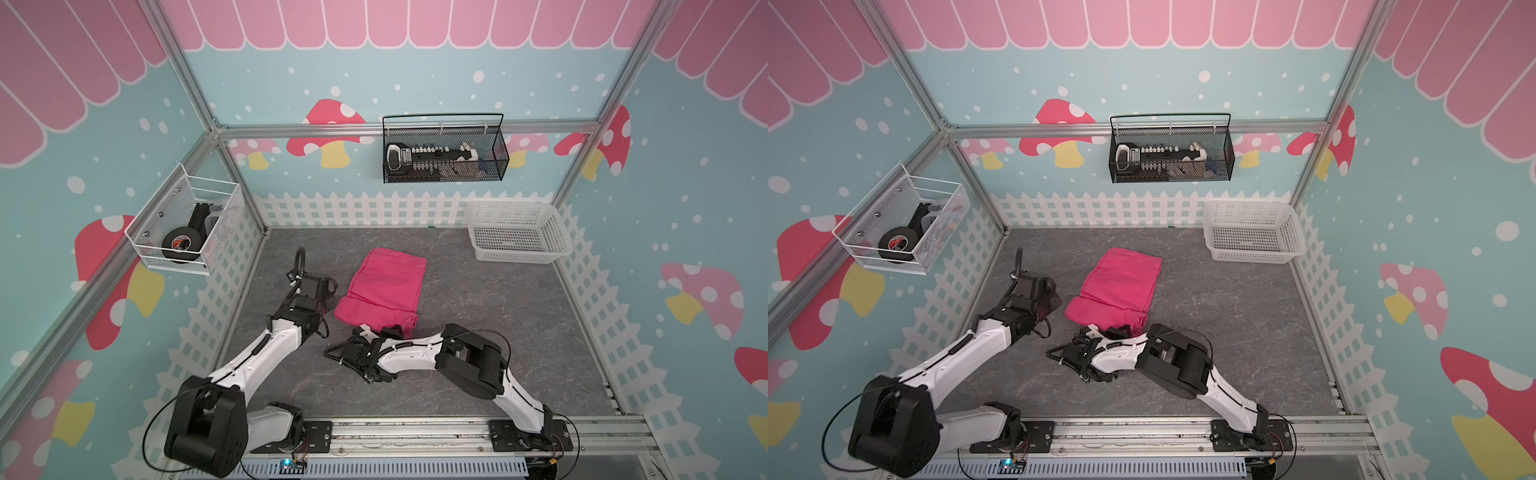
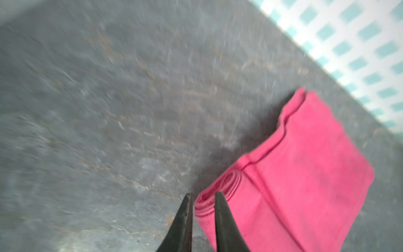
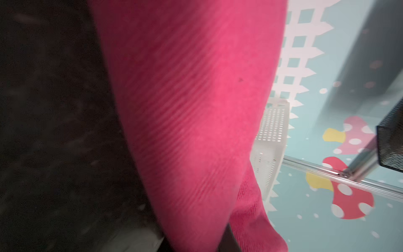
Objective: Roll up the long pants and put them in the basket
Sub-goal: Roll the long pant at the center of the board.
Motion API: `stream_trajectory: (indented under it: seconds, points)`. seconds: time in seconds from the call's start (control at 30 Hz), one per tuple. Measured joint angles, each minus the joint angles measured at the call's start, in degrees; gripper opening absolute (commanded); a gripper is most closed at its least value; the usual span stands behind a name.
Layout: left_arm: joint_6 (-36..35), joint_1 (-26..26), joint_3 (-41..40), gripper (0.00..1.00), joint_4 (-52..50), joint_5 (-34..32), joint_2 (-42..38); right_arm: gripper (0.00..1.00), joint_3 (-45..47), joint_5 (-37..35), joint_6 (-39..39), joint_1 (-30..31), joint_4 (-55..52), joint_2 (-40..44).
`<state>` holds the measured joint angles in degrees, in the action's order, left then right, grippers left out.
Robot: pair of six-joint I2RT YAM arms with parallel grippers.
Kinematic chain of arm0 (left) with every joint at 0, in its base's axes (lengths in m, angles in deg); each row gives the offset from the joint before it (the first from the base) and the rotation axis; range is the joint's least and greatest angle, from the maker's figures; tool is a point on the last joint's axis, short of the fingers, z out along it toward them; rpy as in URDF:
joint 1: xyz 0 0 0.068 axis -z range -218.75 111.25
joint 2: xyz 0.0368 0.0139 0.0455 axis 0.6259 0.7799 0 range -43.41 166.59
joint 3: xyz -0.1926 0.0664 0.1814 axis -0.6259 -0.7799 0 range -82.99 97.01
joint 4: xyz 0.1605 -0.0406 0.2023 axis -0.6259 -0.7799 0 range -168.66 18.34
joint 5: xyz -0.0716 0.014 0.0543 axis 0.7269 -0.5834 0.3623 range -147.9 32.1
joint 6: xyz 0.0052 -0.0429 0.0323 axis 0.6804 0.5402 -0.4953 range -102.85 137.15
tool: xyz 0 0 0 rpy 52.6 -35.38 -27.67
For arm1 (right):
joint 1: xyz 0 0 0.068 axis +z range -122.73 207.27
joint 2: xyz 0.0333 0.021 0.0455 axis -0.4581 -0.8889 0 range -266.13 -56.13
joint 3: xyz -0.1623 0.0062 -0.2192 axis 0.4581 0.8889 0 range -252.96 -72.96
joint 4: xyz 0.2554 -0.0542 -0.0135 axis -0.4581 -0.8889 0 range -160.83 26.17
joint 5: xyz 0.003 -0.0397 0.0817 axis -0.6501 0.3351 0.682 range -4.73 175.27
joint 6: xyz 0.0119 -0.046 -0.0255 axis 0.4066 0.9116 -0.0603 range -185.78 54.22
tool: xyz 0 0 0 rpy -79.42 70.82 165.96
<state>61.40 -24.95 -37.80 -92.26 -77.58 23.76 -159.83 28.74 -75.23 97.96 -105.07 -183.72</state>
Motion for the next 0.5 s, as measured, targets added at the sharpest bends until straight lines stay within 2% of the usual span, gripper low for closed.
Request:
stream_trajectory:
  seconds: [0.17,0.33,0.5]
  points:
    - [-1.1,-0.6,3.2,0.2,-5.4,-3.3,-10.3,0.0,-4.7,16.6,-0.2,0.6,-8.6,6.6]
    - [-2.0,-0.6,2.6,0.2,-11.1,-3.7,-11.8,0.0,-13.4,33.9,0.0,-0.8,-15.8,8.5]
    - [-2.9,-0.6,1.4,0.2,-15.8,-4.2,-15.3,0.0,-14.5,51.6,0.3,-5.2,-17.5,8.7]
